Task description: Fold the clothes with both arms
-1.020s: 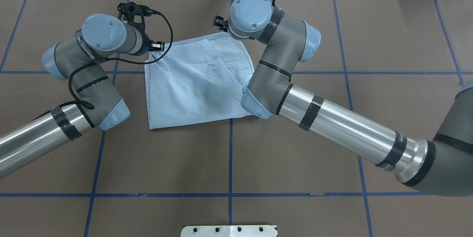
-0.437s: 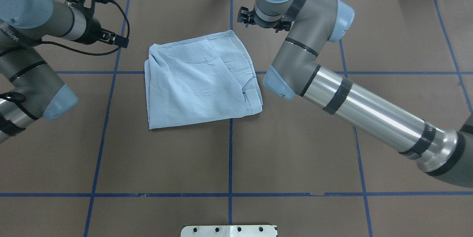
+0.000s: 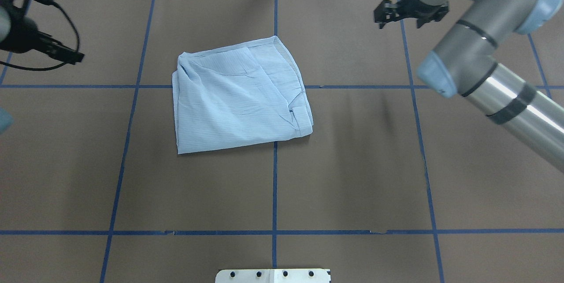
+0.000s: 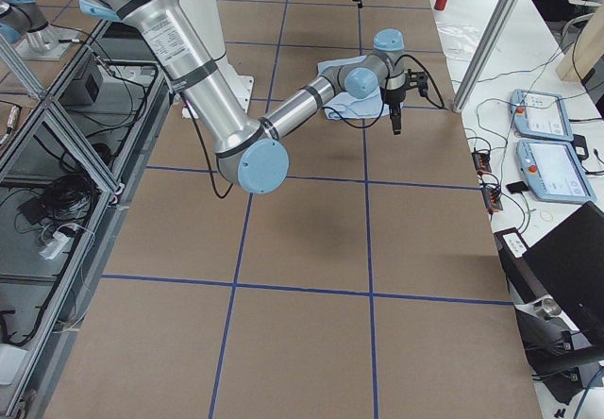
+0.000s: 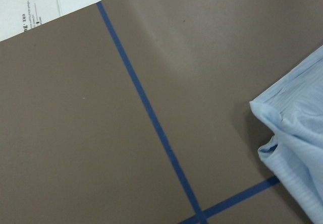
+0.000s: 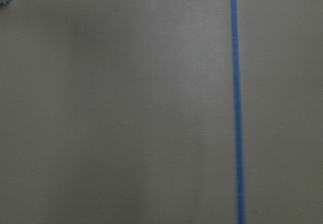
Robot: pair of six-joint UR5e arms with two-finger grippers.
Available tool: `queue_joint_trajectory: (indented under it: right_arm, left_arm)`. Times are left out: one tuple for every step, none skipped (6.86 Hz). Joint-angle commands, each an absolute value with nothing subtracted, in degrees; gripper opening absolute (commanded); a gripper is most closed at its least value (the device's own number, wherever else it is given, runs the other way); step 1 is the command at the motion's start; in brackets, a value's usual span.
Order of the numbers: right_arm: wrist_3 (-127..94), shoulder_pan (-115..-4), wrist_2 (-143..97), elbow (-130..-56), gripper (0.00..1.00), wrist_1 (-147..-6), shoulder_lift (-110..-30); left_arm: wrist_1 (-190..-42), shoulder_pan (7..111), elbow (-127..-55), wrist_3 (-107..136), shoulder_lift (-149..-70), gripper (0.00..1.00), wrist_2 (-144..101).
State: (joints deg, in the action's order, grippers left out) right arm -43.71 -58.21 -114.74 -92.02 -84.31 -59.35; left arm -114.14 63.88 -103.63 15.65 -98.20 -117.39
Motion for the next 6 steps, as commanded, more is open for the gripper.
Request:
queue_joint_trajectory:
  right_arm:
    - [-21.46,-68.42,-120.30,-100.17,1.00,-89.36,-72.89]
    - [-13.09,-73.34,-124.06,-101.50,1.00,-89.73,-78.34]
    - [-5.70,-78.61,-127.76,-103.25,1.00,-89.74,-84.05]
    - [-2.06,-83.36,-129.53,-104.75,1.00,-89.74,-89.51]
    - [0.33,-86.54,-129.64,-106.68,1.00,-89.65,-96.09]
    - [3.31,-88.05,-129.46,-107.31,1.00,-89.30,-102.16]
  left_arm:
    - [-112.07,76.58,-105.30,-4.39,-89.60,1.00,-123.72]
    - [-109.54,82.12,-105.21,-9.62,-87.47,1.00,-124.62]
    - [-109.34,85.31,-105.21,-14.71,-84.06,1.00,-124.63]
    - [-109.25,87.95,-104.86,-15.55,-81.67,1.00,-124.98]
    - [-109.25,88.24,-103.55,-15.56,-78.61,1.00,-125.68]
    - [-109.77,90.94,-101.97,-15.47,-75.62,1.00,-125.86]
